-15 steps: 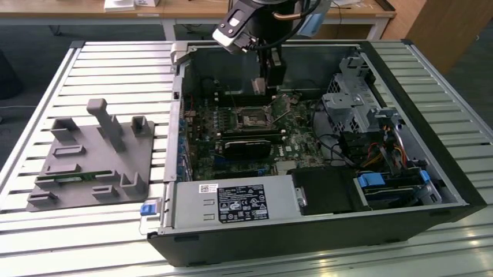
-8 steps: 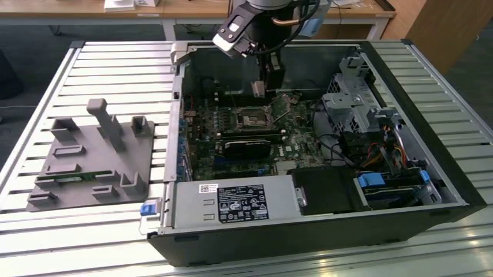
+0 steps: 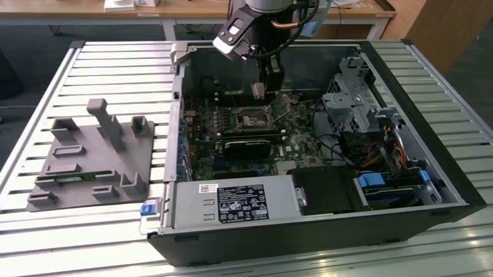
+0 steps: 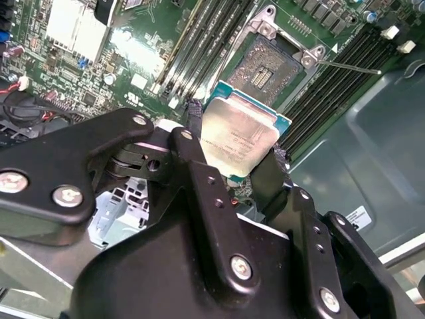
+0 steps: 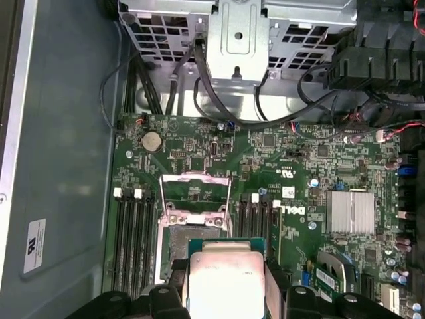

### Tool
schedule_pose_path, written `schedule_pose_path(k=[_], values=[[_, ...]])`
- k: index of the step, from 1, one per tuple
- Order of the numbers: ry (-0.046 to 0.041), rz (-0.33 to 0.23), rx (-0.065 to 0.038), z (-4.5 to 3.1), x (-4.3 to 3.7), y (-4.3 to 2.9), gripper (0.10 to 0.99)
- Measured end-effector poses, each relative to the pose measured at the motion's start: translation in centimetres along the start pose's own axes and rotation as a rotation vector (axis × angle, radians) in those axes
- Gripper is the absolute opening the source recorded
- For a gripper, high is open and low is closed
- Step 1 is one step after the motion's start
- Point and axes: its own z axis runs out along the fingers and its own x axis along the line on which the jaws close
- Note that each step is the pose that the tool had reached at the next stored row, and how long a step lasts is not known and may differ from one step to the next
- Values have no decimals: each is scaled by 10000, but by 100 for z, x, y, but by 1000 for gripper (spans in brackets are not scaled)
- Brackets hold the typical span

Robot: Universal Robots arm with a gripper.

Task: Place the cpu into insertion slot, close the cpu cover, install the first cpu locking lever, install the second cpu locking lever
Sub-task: 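Place the cpu into insertion slot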

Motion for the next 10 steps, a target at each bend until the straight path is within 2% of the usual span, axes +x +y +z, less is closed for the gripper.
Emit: schedule_pose_path(k=[6,10], values=[[-15,-1,-26,66,4,-7,541],[-32,21,-26,112,36,-11,541]])
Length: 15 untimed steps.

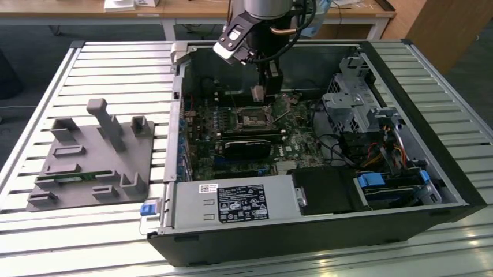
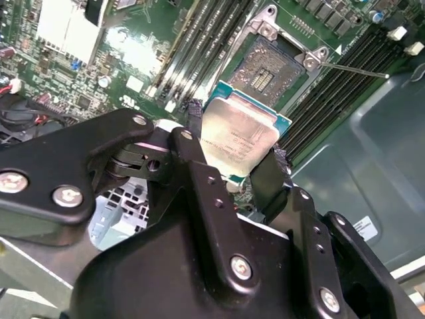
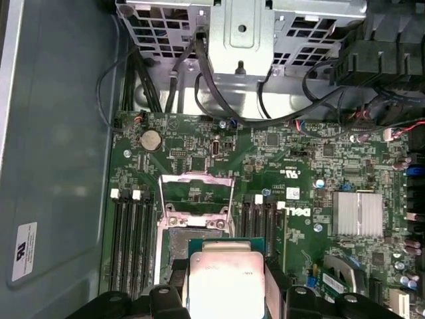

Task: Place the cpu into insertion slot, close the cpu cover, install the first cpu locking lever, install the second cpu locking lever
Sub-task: 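Place the cpu into insertion slot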

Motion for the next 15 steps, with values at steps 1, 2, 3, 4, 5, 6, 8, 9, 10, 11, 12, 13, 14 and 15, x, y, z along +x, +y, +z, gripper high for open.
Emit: schedule_pose_path(k=[1,2,3,4,5,6,8,9,10,11,12,13,14,15], values=[[-3,21,0,10,15,-1,541],[-6,40,0,21,31,-2,541],[-10,58,0,33,47,-6,541],[-11,68,0,48,58,-12,541],[-10,73,-1,66,65,-19,541],[-10,75,-1,84,73,-27,541],[-14,77,1,117,84,-46,541],[-18,80,1,137,91,-52,541],[-21,85,1,154,94,-56,541],[-23,96,1,171,95,-59,541],[-27,127,1,182,96,-62,541],[-33,176,2,194,96,-63,541],[-36,210,2,205,96,-64,541],[-39,232,1,216,98,-67,541]])
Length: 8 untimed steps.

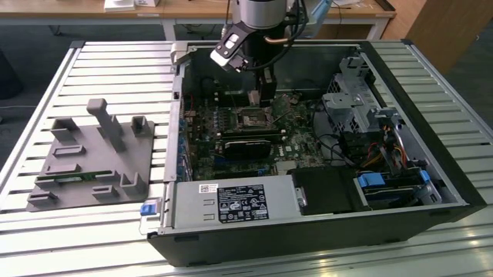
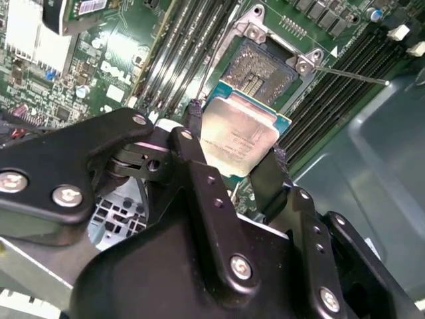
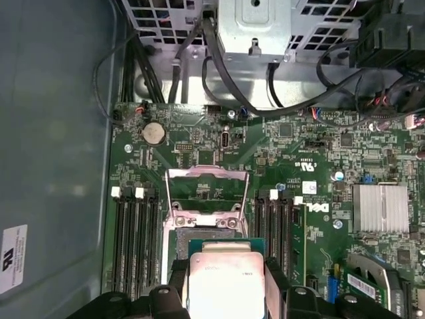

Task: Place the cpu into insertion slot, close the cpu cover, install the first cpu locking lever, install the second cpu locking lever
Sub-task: 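Place the cpu into insertion slot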

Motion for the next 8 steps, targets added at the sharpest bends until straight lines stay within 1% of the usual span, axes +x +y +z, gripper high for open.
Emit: schedule_pose_path(k=[8], values=[[-1,1,0,123,19,-51,541]])
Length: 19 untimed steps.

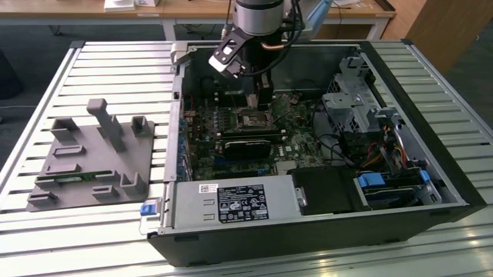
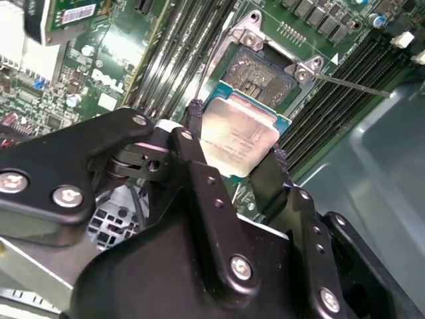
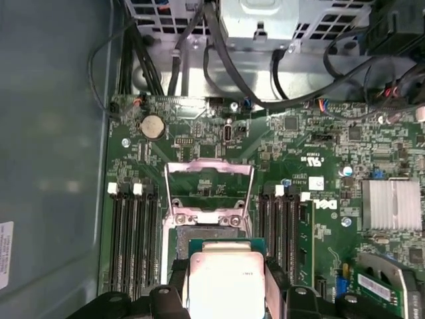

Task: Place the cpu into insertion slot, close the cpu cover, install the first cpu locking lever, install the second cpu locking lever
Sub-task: 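Place the cpu into insertion slot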

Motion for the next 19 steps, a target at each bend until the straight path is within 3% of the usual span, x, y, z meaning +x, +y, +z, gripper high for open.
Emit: schedule_pose_path(k=[7,19], values=[[1,-4,0,72,49,-46,541],[-1,1,1,280,65,-91,541]])
